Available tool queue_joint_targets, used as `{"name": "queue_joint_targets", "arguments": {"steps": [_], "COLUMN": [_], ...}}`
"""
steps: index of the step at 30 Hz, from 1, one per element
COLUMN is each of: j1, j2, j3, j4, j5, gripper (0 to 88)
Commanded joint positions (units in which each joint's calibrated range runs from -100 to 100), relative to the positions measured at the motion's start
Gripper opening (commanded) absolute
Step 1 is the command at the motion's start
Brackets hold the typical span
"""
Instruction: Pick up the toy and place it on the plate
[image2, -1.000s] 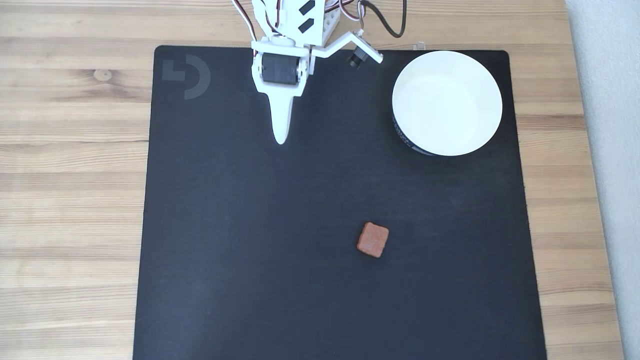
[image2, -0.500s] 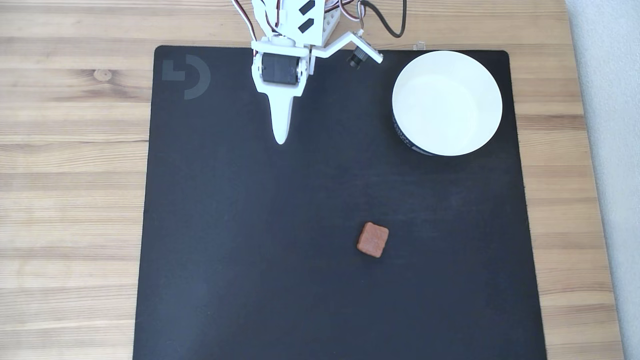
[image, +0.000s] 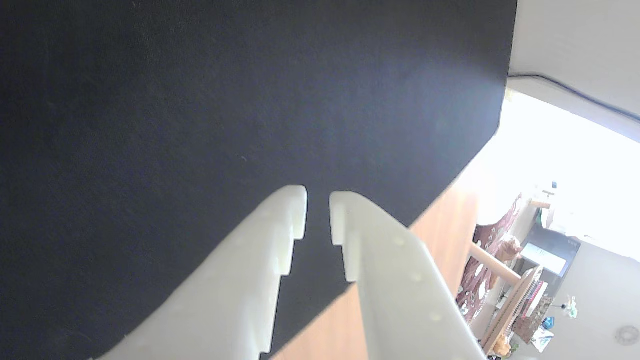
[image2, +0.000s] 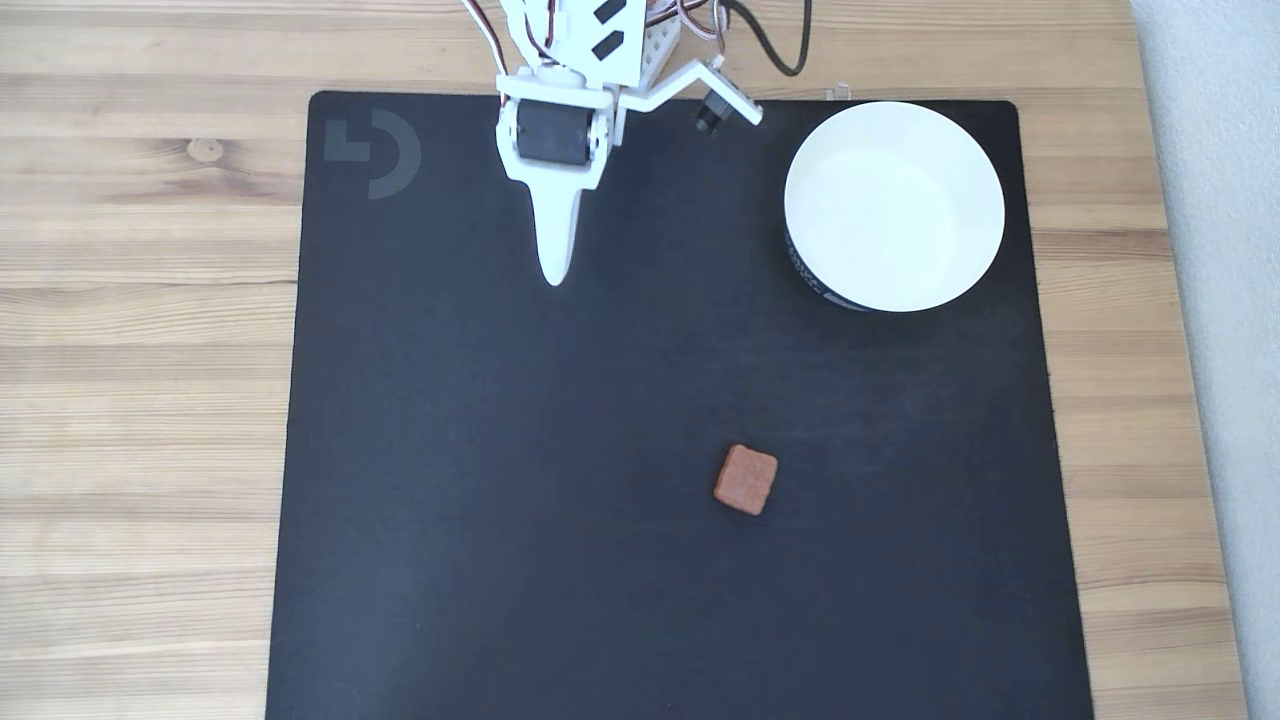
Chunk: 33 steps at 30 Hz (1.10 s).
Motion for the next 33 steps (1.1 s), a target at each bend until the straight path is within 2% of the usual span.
{"name": "queue_joint_targets", "arguments": {"steps": [1,5,15,33], "j1": [-0.6,-0.7,-7.7,-21.8], "j2": [9.6,20.0,53.5,93.6], "j3": [-12.7,-21.9,-53.1,-94.8], "j4": [0.4,-0.1,0.1,0.5], "j5": [-0.2,-0.2,-0.2,-0.2], "gripper": [2.3,2.3,2.3,2.3]}}
